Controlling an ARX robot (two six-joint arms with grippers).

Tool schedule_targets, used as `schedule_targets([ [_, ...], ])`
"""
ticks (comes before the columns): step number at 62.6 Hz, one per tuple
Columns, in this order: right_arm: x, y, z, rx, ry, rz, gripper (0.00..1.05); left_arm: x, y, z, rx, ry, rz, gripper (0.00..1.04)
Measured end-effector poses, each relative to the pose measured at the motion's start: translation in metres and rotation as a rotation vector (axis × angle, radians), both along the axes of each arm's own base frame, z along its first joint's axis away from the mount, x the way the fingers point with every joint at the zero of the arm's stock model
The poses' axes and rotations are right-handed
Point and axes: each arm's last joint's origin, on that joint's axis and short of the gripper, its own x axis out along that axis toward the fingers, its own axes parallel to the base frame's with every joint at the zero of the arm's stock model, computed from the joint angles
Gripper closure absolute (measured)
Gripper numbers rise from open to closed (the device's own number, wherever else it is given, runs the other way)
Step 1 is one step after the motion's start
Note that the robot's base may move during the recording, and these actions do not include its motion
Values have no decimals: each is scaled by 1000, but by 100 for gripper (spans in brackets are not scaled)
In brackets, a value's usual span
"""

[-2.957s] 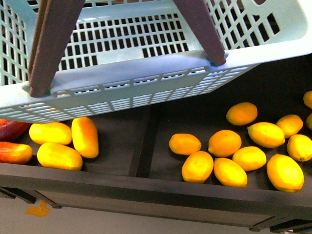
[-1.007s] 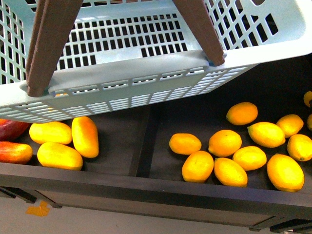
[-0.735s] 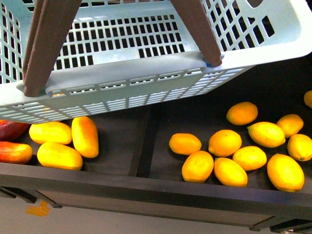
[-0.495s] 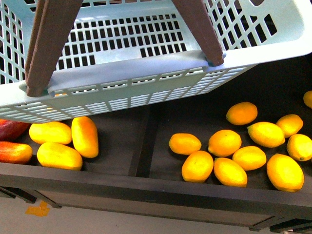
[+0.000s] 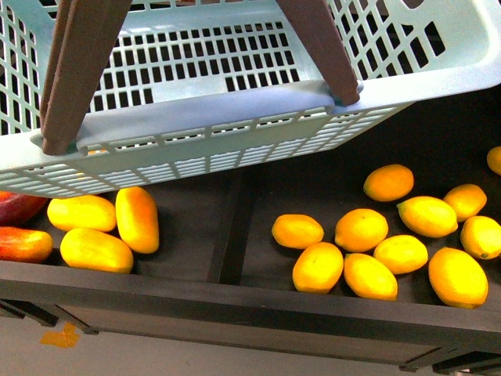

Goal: Pick lemon and mango into basket

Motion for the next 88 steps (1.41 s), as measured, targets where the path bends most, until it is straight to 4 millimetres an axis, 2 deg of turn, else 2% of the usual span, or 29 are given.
schedule_targets([
  [6, 7, 30, 0, -6, 4, 61, 41, 0, 0, 0, 0, 0, 0, 76],
  [16, 12, 66, -3, -10, 15, 154, 41, 0, 0, 0, -1, 1, -1, 76],
  [29, 11, 95, -10, -32, 31, 211, 41, 0, 0, 0, -1, 0, -2, 76],
  [37, 12, 104, -20, -57, 52, 220, 39, 0, 0, 0, 0, 0, -1, 76],
  [50, 10, 114, -30, -72, 75, 226, 8, 0, 0, 0, 0, 0, -1, 76],
  [63, 5, 101, -29, -102, 51, 64, 9, 0, 0, -1, 0, 6, -3, 76],
  [69, -3, 88, -29, -193, -95, -140, 21, 0, 0, -2, 1, 7, 1, 76],
  [73, -18, 71, -37, -263, -163, -211, 33, 0, 0, -2, 5, 3, -2, 76],
  [78, -42, 46, -51, -319, -182, -233, 50, 0, 0, -2, 2, 6, 3, 76],
  [88, -71, 20, -73, -354, -168, -228, 77, 0, 0, -2, 1, 6, -3, 76],
])
